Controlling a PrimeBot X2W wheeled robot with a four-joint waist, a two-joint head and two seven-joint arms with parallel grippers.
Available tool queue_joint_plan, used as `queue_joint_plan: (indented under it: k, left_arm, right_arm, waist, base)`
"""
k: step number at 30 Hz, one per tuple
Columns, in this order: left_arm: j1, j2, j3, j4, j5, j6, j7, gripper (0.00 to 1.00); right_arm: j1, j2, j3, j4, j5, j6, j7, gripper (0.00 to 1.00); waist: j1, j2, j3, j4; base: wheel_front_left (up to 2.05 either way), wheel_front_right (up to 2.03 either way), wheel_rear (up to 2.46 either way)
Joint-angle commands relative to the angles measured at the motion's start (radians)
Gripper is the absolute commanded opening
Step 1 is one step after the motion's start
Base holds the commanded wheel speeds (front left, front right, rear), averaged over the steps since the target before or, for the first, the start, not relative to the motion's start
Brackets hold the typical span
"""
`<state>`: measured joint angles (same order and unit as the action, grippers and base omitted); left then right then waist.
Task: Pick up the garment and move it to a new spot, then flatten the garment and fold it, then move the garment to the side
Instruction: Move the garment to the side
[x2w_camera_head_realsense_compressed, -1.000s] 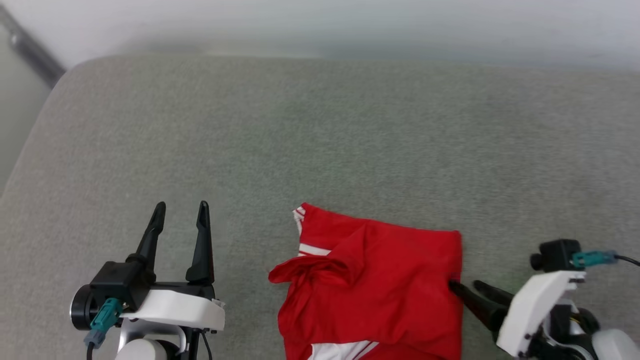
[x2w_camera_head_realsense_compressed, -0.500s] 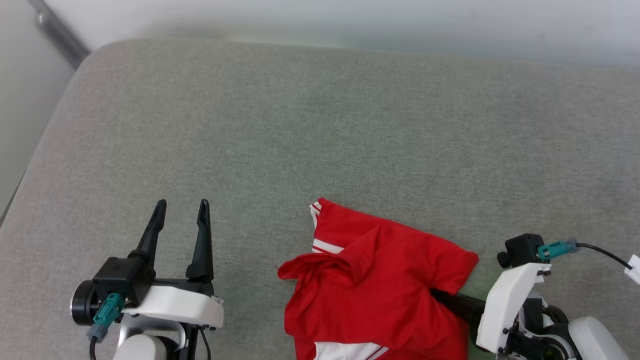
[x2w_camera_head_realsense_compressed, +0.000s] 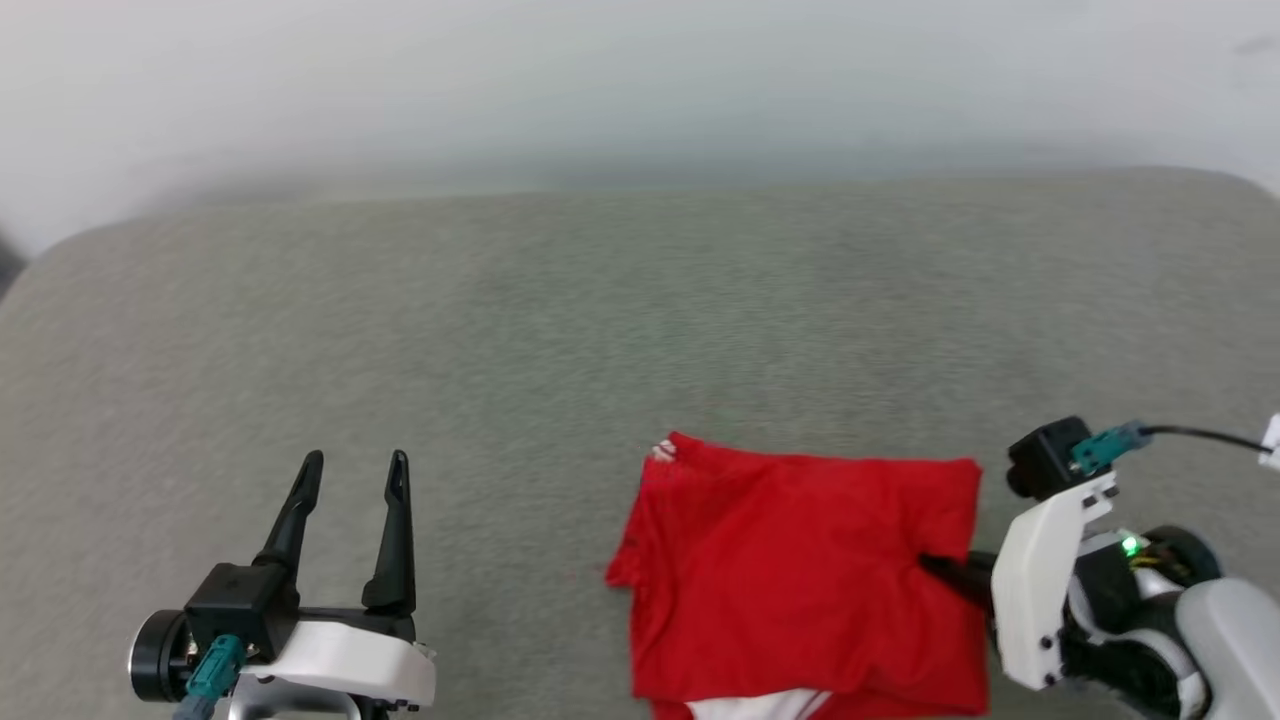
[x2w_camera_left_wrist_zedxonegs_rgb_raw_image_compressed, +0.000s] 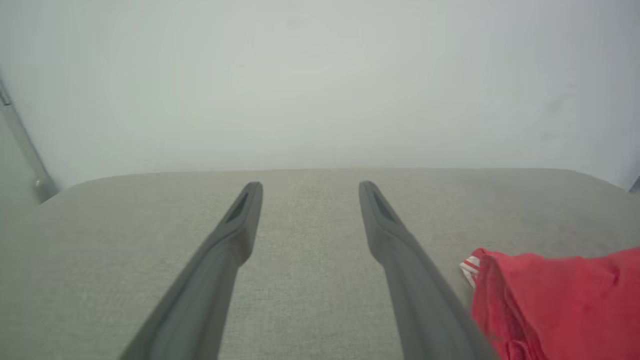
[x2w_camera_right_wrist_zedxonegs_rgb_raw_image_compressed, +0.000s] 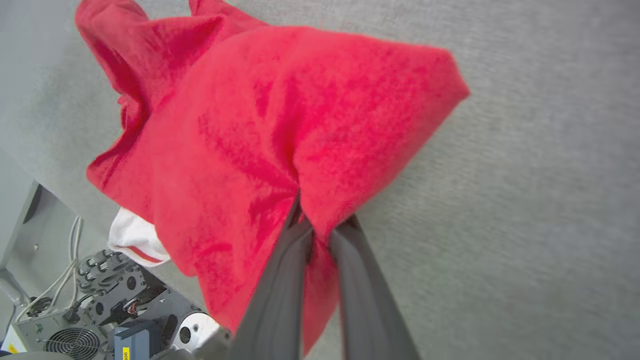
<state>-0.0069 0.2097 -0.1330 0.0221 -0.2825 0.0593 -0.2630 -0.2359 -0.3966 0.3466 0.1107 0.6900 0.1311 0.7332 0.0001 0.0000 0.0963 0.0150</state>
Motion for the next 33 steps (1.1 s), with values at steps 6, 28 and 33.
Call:
queue_joint_plan:
  k: [6,28,33]
  left_arm:
    - [-0.011,-0.001,-0.011,-0.026,0.01,-0.006,-0.002,1.0]
    - [-0.353,0.072,-0.099,-0.144,0.064,-0.111,0.082,1.0]
    - [-0.401,0.07,-0.116,-0.138,0.06,-0.125,0.079,1.0]
  right_arm:
    - [-0.045,-0.061,-0.034,-0.015,-0.028,-0.001,0.056,0.0]
    - [-0.455,-0.151,-0.287,0.45,-0.311,-0.001,-0.278,0.0]
    - [-0.52,-0.169,-0.407,0.523,-0.408,-0.001,-0.356,0.0]
  waist:
    - [-0.0001,0.0,-0.009,-0.197]
    - [-0.0001,0.0,0.43,-0.324]
    - [-0.0001,0.0,0.479,-0.278]
  base:
    - [0.0,0.0,0.0]
    - [0.0,0.0,0.0]
    - [0.0,0.0,0.0]
